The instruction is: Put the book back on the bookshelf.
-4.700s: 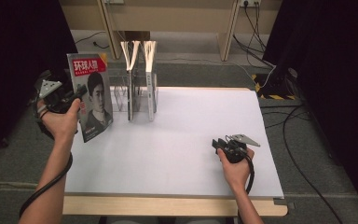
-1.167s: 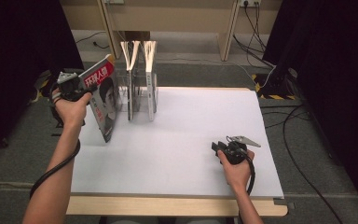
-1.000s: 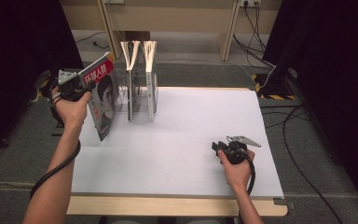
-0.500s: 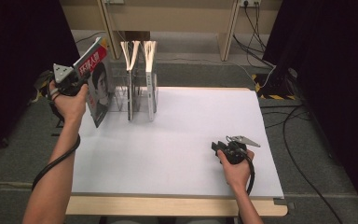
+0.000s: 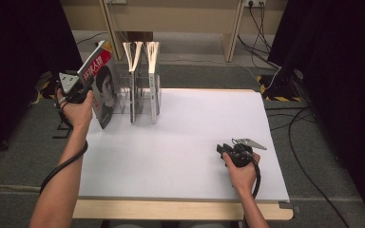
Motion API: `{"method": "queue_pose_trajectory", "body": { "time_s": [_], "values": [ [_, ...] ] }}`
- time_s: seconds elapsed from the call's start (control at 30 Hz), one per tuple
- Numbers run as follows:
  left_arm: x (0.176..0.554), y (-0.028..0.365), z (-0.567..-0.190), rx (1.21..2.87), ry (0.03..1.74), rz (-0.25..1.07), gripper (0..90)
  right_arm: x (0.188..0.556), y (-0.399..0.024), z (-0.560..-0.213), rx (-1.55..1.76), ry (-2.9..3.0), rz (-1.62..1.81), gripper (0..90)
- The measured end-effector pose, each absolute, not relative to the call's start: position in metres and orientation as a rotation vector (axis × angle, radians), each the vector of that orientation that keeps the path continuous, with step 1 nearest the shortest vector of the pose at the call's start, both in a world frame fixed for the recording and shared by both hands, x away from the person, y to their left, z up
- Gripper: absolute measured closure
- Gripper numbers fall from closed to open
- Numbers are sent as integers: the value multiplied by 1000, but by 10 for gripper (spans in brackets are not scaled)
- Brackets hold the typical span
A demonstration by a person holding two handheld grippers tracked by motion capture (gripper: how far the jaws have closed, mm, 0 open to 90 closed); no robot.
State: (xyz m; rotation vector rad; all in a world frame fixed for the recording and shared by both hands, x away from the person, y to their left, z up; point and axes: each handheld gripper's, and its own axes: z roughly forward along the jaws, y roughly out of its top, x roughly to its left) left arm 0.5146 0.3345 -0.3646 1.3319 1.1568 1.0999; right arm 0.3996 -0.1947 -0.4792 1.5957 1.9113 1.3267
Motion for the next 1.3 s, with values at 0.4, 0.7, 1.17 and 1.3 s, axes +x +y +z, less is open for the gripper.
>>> {"method": "queue_pose_trajectory", "body": {
  "time_s": [0.4,0.7,1.17,1.3],
  "values": [
    [510,326,-351,1367,1133,997,777,398,-192,-479,1602,1914,1326,658],
    [524,329,-347,1394,1224,863,665,399,-193,-480,1618,1921,1323,649],
    [540,305,-340,1517,1278,873,601,400,-193,-482,1618,1938,1323,633],
    [546,305,-341,1523,1321,853,660,400,-192,-482,1631,1947,1320,631]
  ]
}}
